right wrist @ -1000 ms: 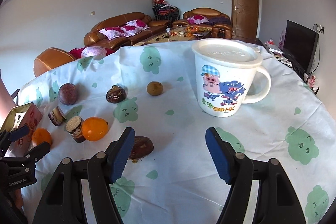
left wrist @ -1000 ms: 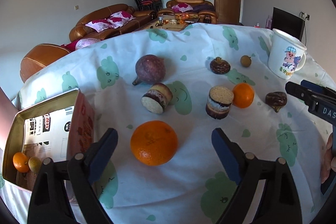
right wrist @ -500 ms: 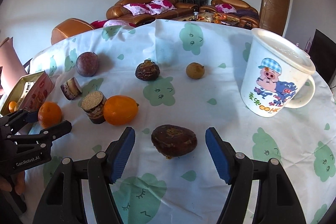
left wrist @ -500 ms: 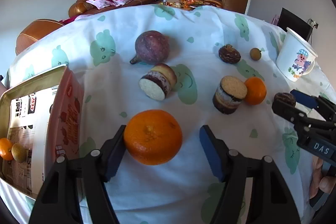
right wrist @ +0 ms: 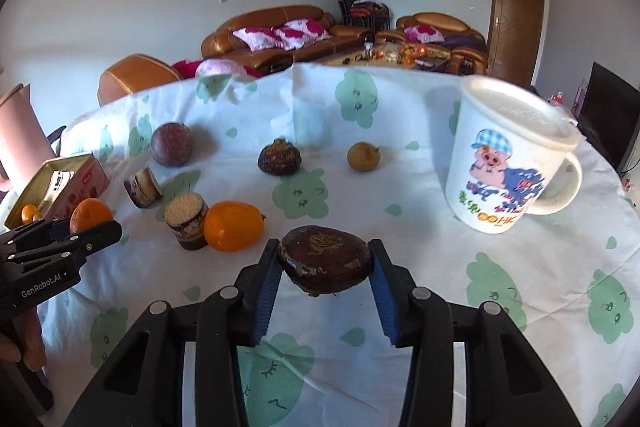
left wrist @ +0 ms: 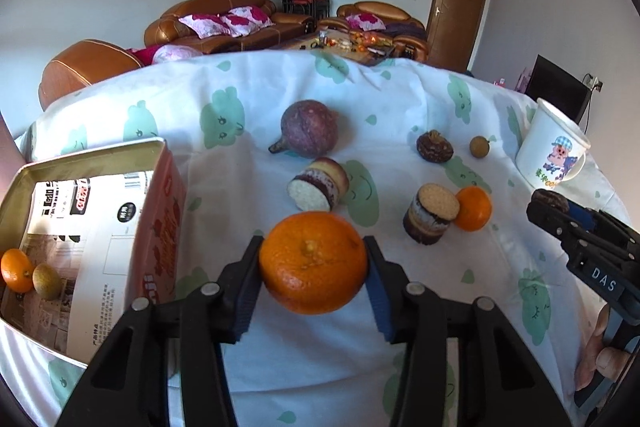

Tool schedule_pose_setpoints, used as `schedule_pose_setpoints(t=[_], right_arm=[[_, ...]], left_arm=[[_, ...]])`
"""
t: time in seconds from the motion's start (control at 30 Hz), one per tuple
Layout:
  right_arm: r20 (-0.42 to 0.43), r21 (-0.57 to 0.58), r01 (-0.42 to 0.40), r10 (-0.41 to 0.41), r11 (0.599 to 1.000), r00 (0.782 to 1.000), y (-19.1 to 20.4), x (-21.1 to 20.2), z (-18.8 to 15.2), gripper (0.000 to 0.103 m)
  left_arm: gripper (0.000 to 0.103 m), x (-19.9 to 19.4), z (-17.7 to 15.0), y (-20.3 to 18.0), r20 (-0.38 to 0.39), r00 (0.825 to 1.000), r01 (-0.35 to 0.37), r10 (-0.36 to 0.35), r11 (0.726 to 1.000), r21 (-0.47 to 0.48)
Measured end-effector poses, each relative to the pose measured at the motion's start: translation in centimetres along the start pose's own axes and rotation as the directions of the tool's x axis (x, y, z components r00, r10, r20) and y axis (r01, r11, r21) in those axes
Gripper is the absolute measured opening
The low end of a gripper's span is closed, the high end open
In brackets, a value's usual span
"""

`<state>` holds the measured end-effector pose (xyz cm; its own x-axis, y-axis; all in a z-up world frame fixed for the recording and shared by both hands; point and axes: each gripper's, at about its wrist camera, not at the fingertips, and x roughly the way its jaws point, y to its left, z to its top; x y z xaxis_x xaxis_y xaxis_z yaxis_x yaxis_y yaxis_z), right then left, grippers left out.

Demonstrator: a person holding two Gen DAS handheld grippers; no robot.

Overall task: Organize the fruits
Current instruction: 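Grasp a large orange with the left gripper while the right grasps a dark brown fruit, then lower the orange into the tin with the left gripper while the right releases the brown fruit there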

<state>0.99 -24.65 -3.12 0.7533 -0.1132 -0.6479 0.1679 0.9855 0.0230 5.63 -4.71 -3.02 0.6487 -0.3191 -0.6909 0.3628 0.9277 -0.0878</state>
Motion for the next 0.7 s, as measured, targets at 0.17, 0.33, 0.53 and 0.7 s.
schedule_pose_setpoints(t=[0.17,0.33,0.53,0.7], right_arm=[[0.111,0.020,0.006,-0.008,1.000,0.994,0.7,-2.1,0.1,0.045],[0.169,-0.007,0.019,-0.017,1.000,0.985,3.2,-3.3,-0.2,0.045],[0.216,-0.032,0.031,-0.024,0.999,0.976,6.5,-4.6,-0.5,0.045],[0.189,-0.042,-0.022,0.030,0.999,0.981,9.6,-4.1,0.0,0.045]], left_arm=[[0.049,-1.7,0.0,0.3,0.085,0.996,-0.021,0.022,1.000,-0.005],[0.049,-2.9,0.3,0.5,0.129,0.990,-0.052,0.048,0.998,0.027],[0.049,-4.0,0.6,2.5,0.153,0.987,-0.059,0.058,0.998,0.003],[0.049,-5.0,0.7,4.4,0.179,0.980,-0.091,0.090,0.996,-0.008]])
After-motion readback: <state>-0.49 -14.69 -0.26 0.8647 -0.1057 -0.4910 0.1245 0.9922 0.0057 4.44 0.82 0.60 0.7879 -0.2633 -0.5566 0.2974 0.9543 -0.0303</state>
